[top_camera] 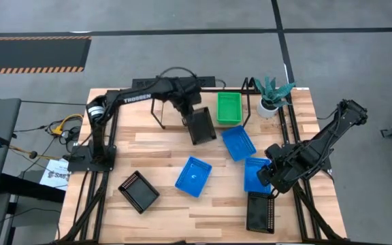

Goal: Stack baskets on shelf by color
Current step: Put the top black bin on the shelf, then stack the left black bin on top of the other black bin on the shelf

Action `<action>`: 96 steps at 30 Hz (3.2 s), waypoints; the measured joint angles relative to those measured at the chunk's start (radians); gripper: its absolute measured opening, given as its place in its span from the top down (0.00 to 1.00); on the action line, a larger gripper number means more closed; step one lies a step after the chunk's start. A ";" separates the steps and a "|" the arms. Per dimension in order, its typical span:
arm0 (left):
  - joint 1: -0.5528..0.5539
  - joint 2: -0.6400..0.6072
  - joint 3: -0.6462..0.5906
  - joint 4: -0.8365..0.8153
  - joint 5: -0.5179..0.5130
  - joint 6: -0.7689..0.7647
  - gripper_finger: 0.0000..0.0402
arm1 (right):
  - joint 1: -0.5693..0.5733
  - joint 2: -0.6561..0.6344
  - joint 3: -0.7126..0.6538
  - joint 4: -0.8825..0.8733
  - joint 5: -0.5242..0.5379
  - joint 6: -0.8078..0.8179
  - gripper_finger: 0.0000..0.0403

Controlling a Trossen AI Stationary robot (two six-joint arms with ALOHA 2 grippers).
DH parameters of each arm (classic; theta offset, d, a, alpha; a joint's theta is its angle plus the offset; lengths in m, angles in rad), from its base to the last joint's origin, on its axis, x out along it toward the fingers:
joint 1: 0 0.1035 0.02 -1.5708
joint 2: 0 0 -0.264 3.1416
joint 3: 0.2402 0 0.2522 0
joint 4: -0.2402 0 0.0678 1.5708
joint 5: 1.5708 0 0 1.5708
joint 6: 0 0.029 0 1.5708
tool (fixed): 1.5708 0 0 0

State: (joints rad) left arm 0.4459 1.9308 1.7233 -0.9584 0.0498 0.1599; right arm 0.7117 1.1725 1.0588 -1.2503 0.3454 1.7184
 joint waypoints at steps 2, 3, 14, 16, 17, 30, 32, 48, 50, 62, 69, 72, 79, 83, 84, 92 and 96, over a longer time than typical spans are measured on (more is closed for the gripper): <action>0.042 -0.003 0.000 0.012 0.016 0.059 1.00 | 0.000 0.000 0.000 0.000 0.000 0.001 0.39; 0.064 -0.003 0.000 0.021 0.033 0.086 1.00 | 0.000 0.000 0.000 0.000 0.000 0.001 0.39; 0.165 0.000 0.000 0.171 0.160 0.390 1.00 | -0.001 0.000 0.000 -0.001 -0.001 0.001 0.39; 0.165 0.000 0.000 0.172 0.162 0.436 1.00 | -0.001 0.000 0.000 -0.001 -0.001 0.001 0.39; 0.165 0.000 0.000 0.173 0.154 0.454 1.00 | -0.001 0.000 0.000 -0.001 -0.001 0.001 0.39; 0.173 0.004 0.000 0.230 0.153 0.520 1.00 | -0.001 0.000 0.000 -0.003 -0.002 0.001 0.39; 0.179 0.019 0.002 0.247 0.152 0.536 1.00 | -0.001 0.000 0.000 -0.004 -0.002 0.001 0.39; 0.194 0.133 0.125 0.168 0.118 0.513 0.98 | -0.001 0.000 0.000 -0.005 -0.004 0.001 0.39; 0.194 0.134 0.125 0.167 0.120 0.523 0.95 | -0.001 0.000 0.000 -0.002 -0.004 0.001 0.39; 0.182 0.133 0.143 0.171 0.052 0.506 0.66 | -0.001 0.000 0.000 -0.007 -0.005 0.001 0.39; 0.177 0.132 0.409 -0.170 0.188 0.382 0.64 | -0.001 0.000 0.000 -0.009 -0.004 0.001 0.39; 0.151 0.130 0.553 -0.434 0.275 0.350 0.65 | -0.001 0.000 0.000 -0.011 -0.004 0.001 0.39; 0.017 0.028 0.557 -0.612 0.358 0.180 0.65 | -0.001 0.000 0.000 -0.041 -0.001 -0.002 0.39; -0.111 -0.036 0.435 -0.599 0.224 0.040 0.65 | 0.000 0.000 0.000 -0.045 -0.001 -0.025 0.39; -0.140 -0.050 0.392 -0.597 0.186 -0.007 0.65 | 0.000 0.000 0.000 -0.045 -0.001 -0.026 0.39; -0.356 -0.253 -0.108 -0.460 0.102 -0.310 0.65 | 0.000 0.000 0.000 -0.047 -0.001 -0.077 0.39; -0.442 -0.403 -0.401 -0.316 0.100 -0.513 0.61 | 0.000 0.000 0.000 -0.050 -0.002 -0.101 0.39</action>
State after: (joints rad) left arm 0.0038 1.5274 1.3228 -1.2742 0.1493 -0.3532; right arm 0.7116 1.1725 1.0592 -1.3002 0.3436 1.6171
